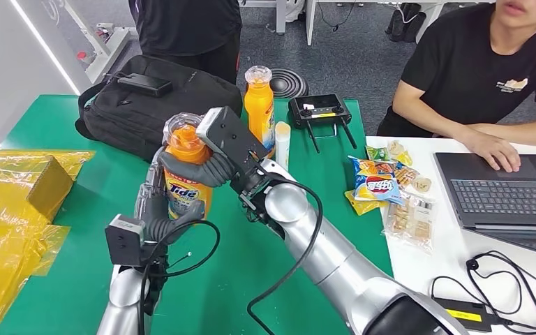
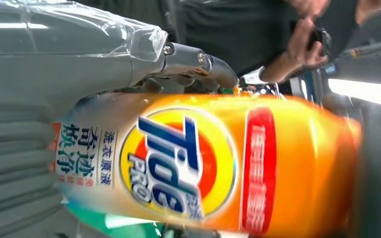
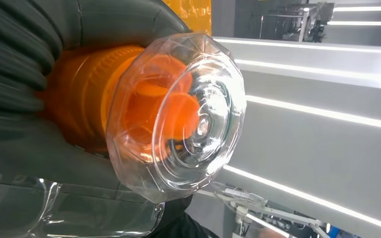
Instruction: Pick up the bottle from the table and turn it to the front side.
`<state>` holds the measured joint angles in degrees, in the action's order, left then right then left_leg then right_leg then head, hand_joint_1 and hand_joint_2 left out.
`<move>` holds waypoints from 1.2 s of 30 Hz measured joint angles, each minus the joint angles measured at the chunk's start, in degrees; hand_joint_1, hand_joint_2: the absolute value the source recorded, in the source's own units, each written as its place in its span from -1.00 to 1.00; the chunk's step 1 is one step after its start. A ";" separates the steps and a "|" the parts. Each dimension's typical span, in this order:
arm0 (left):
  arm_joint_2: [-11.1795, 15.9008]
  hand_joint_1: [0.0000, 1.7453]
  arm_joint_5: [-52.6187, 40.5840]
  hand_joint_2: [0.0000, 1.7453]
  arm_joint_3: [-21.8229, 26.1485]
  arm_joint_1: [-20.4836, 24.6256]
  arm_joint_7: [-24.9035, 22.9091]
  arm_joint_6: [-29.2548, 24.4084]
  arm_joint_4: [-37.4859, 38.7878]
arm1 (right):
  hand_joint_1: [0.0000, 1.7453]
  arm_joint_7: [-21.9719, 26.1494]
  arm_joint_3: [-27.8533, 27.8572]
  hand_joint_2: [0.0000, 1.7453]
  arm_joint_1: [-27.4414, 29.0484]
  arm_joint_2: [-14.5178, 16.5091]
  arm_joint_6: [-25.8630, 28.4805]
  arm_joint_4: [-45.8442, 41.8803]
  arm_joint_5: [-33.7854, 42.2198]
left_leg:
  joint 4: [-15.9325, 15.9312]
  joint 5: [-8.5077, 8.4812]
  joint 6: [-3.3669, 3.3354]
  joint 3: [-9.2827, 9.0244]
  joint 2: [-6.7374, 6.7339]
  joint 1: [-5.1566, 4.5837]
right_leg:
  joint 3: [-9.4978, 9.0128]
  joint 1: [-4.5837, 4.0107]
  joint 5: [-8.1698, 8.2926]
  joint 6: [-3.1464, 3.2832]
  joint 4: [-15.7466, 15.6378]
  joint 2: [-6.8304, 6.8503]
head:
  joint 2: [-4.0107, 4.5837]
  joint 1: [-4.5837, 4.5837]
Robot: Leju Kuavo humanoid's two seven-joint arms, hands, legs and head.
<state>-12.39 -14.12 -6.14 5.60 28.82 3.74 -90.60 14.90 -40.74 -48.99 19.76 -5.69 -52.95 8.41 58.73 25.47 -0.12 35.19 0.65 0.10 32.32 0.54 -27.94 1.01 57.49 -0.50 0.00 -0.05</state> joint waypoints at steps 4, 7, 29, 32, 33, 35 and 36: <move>0.18 -1.00 -2.50 1.00 -0.30 0.01 0.34 0.37 0.02 | 1.00 0.16 0.61 1.00 0.01 0.00 -0.57 0.38 -0.48 | 0.00 0.00 0.00 0.00 -0.01 0.00 | 0.00 0.00 0.00 0.00 0.00 -0.01 | 0.00 0.01; 0.18 -1.00 -3.57 1.00 -0.31 0.01 0.82 0.63 0.03 | 1.00 0.30 0.84 1.00 0.01 0.00 -0.79 0.68 -0.73 | 0.00 0.00 0.00 0.00 -0.01 0.00 | 0.00 0.00 0.00 0.00 0.00 -0.01 | 0.00 0.01; -0.03 -1.00 -4.49 1.00 0.49 -4.28 0.38 0.85 -0.74 | 1.00 -1.42 -2.87 1.00 0.96 0.00 -3.20 -0.31 4.03 | -0.01 0.00 0.00 0.02 0.01 0.00 | -0.01 -0.01 0.00 0.00 0.00 0.01 | 0.00 -0.01; -0.01 -1.00 -4.79 1.00 0.75 -4.99 0.07 0.21 -0.81 | 1.00 -1.45 -3.98 1.00 0.88 0.00 -3.03 -0.42 5.04 | -0.01 0.00 0.00 0.02 0.01 0.00 | -0.01 0.00 0.00 0.00 0.00 0.02 | 0.00 -0.01; -0.01 -1.00 -4.89 1.00 0.78 -5.12 -0.06 -0.03 -0.80 | 1.00 -1.46 -4.24 1.00 0.84 0.00 -2.96 -0.49 5.23 | -0.01 0.00 0.00 0.02 0.02 0.00 | -0.01 0.00 0.00 0.00 0.00 0.02 | 0.00 0.00; 0.00 -0.74 -4.98 1.00 0.78 -5.20 -0.29 -0.43 -0.76 | 1.00 -1.57 -4.52 1.00 0.78 0.00 -2.90 -0.70 5.42 | -0.01 0.00 0.00 0.02 0.02 0.00 | -0.01 0.00 0.00 0.00 0.00 0.02 | 0.00 0.00; 0.00 -0.23 -5.00 1.00 0.78 -5.16 -0.41 -0.61 -0.70 | 1.00 -1.67 -4.58 1.00 0.77 0.00 -2.90 -0.84 5.43 | 0.00 0.00 0.00 0.02 0.01 0.00 | -0.01 0.00 0.00 0.00 0.00 0.02 | 0.00 0.00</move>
<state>-12.39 -19.12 -5.35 0.44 28.41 3.14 -91.30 13.23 -45.33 -48.23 19.76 -8.60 -53.80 13.84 58.73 25.47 -0.12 35.21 0.67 0.10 32.31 0.54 -27.94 1.01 57.49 -0.48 0.00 -0.05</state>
